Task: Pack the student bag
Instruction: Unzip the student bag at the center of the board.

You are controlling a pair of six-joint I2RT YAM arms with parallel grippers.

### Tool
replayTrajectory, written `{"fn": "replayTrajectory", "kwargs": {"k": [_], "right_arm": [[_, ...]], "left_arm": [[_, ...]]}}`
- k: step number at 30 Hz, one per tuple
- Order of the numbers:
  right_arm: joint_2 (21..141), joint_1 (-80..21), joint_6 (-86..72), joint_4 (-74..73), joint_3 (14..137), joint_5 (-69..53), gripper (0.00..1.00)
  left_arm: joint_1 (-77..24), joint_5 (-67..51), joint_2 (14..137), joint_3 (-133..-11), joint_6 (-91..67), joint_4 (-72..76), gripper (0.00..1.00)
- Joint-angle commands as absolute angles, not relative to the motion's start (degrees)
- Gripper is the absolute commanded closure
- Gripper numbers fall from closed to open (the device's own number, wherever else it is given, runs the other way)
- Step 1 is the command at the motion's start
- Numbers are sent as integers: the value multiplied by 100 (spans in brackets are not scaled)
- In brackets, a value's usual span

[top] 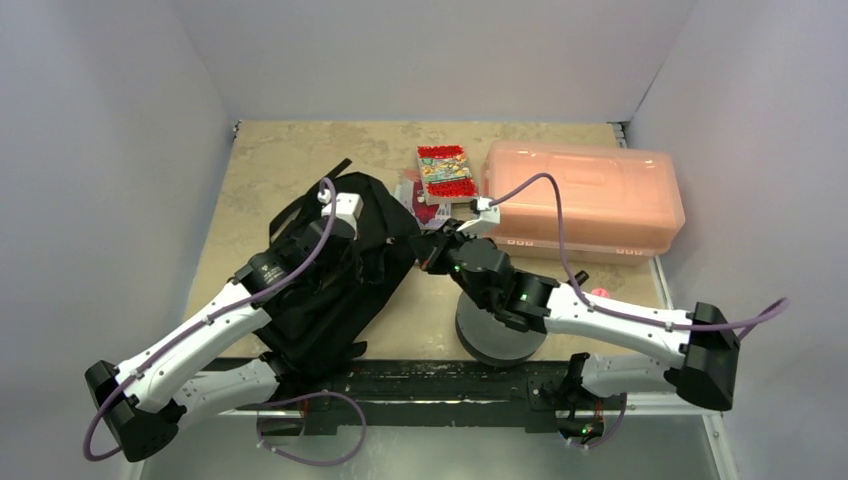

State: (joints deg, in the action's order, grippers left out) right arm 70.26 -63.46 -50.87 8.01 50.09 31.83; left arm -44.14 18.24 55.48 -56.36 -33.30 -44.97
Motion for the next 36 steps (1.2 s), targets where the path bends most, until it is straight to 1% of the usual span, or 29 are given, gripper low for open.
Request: {"fn": "replayTrajectory", "kwargs": {"k": [1, 2, 4, 6, 7, 8, 9, 12, 13, 14, 15, 16, 17, 19, 21, 22, 24, 26, 29, 31, 32, 36], "right_arm": [[6536, -6220, -4484, 1192, 4707, 3078, 100], [6513, -6175, -4401, 1219, 4698, 2917, 100], [6672, -5935, -3947, 1259, 4897, 1968, 100], [6906, -5710, -3617, 777, 5281, 1327, 100], [6968, -5632, -3500, 707, 5338, 1187, 93], [7009, -5528, -3348, 728, 5351, 890, 77], [7009, -5414, -3175, 836, 5323, 516, 68], [7066, -5323, -3175, 1055, 5391, -550, 68], [7148, -5318, -3175, 888, 5534, -889, 68], [7225, -5332, -2185, 625, 5704, -1069, 62], [7297, -5335, -1432, 469, 5812, -1193, 43], [7362, -5335, -1369, 287, 5947, -1118, 40], [7456, -5335, -1608, 131, 6182, -727, 39], [7653, -5339, -1608, -392, 6605, -180, 39], [7755, -5502, -1608, -497, 6741, 45, 39], [7741, -5701, -3095, -535, 6741, 465, 45], [7713, -6141, -3540, -659, 6732, 1624, 49], [7780, -6361, -3929, -989, 6840, 2233, 56], [7888, -6436, -4461, -1496, 7024, 2548, 62], [7876, -6465, -4637, -1478, 6935, 2684, 70], [7886, -6468, -4786, -1473, 6893, 2704, 72], [8212, -6505, -5000, -1531, 7036, 2410, 70]], "left_arm": [[-4378, 3126, 5382, -5697, -2175, -4474, 100], [-4379, 3218, 5346, -5709, -1921, -4436, 100], [-4379, 3215, 5227, -5702, -1297, -4296, 100], [-4384, 3034, 5051, -5633, -881, -4157, 100], [-4384, 2881, 4939, -5524, -703, -4037, 100], [-4378, 2749, 4845, -5446, -577, -3924, 100], [-4377, 2610, 4767, -5430, -546, -3893, 100], [-4377, 1754, 4679, -5459, -612, -3932, 100], [-4382, 1470, 4676, -5420, -636, -3865, 100], [-4384, 1285, 4688, -5354, -673, -3774, 100], [-4382, 1200, 4716, -5307, -738, -3704, 100], [-4378, 1188, 4757, -5291, -852, -3689, 100], [-4381, 1199, 4806, -5307, -1010, -3715, 100], [-4377, 1256, 4938, -5358, -1274, -3804, 100], [-4379, 1339, 5053, -5395, -1509, -3835, 100], [-4379, 1397, 5126, -5415, -1630, -3829, 100], [-4377, 1471, 5270, -5509, -1809, -3865, 100], [-4381, 1509, 5440, -5684, -1993, -4084, 100], [-4385, 1460, 5635, -5744, -2035, -4178, 100], [-4377, 1472, 5659, -5690, -2070, -4107, 100], [-4377, 1476, 5646, -5665, -2128, -4096, 100], [-4377, 1275, 5568, -5533, -2380, -3900, 100]]}}
